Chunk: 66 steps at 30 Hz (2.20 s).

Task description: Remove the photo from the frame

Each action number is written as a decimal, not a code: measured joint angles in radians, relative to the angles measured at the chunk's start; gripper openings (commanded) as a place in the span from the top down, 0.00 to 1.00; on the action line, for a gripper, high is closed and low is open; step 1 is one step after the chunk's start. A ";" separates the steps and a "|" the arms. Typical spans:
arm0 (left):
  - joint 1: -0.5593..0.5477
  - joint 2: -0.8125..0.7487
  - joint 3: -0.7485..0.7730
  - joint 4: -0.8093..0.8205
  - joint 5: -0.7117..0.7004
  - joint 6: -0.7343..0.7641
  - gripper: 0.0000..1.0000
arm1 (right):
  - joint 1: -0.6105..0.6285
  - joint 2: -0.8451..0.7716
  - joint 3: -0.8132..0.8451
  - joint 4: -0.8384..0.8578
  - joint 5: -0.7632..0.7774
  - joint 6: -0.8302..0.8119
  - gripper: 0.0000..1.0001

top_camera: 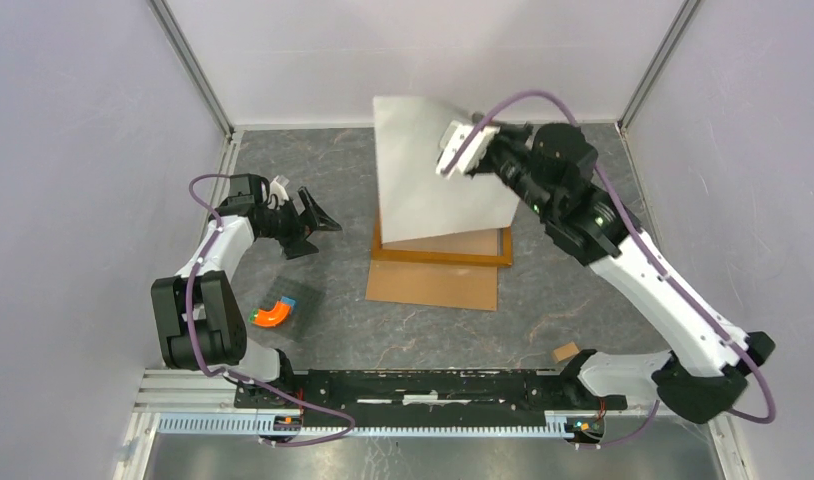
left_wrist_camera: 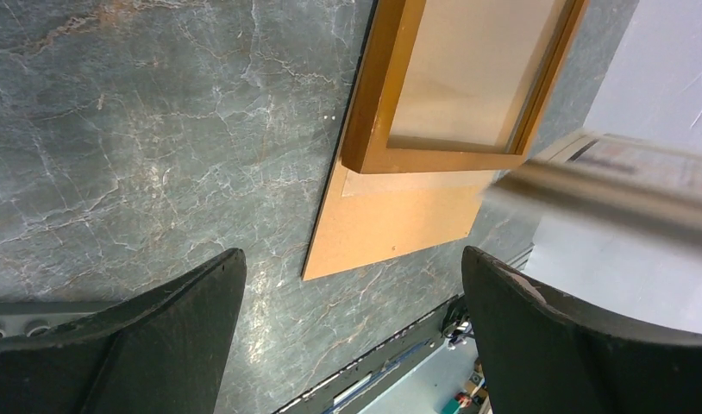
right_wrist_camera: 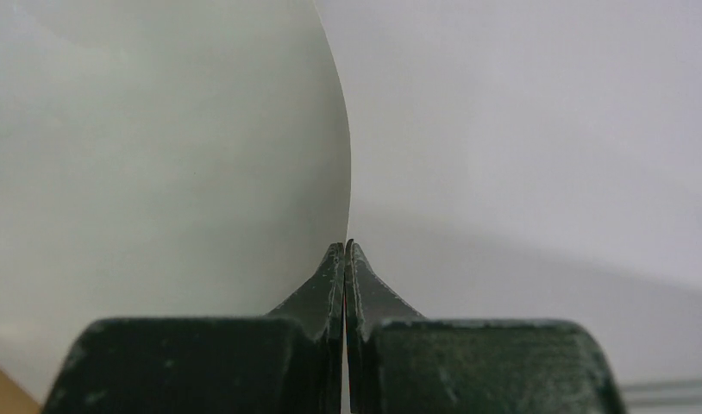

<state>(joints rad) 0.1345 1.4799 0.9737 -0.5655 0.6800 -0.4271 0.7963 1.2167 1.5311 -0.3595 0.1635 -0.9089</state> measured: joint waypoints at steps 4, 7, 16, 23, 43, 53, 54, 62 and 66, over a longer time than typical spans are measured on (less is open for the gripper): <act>0.000 -0.001 0.000 0.006 -0.005 -0.001 0.00 | -0.179 0.091 -0.006 0.179 -0.046 -0.049 1.00; 0.000 -0.002 0.000 0.023 -0.013 -0.010 0.00 | -0.264 0.177 -0.006 0.304 -0.102 -0.074 1.00; 0.000 -0.001 0.016 0.047 -0.028 -0.036 0.00 | -0.368 0.466 0.174 0.491 -0.275 -0.084 1.00; 0.000 -0.001 0.018 0.063 -0.044 -0.037 0.00 | -0.350 0.357 -0.058 0.547 -0.392 -0.083 1.00; 0.002 -0.001 0.018 0.066 -0.047 -0.035 0.00 | -0.237 0.257 -0.889 0.727 -0.524 -0.213 1.00; 0.002 0.000 0.018 0.065 -0.047 -0.035 0.00 | -0.222 0.325 -0.938 0.820 -0.521 -0.271 0.98; 0.002 0.000 0.018 0.065 -0.047 -0.035 0.00 | -0.222 0.336 -0.937 0.826 -0.520 -0.272 0.87; -0.016 0.061 0.099 0.040 -0.085 0.058 0.00 | -0.222 0.344 -0.872 0.761 -0.510 -0.228 0.02; -0.063 0.132 0.206 0.019 -0.135 0.138 0.00 | -0.228 0.274 -0.813 0.616 -0.523 -0.187 0.02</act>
<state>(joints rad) 0.0715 1.6115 1.1793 -0.5465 0.5446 -0.2886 0.5682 1.4906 0.7177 0.2565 -0.3599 -1.0962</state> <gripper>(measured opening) 0.996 0.977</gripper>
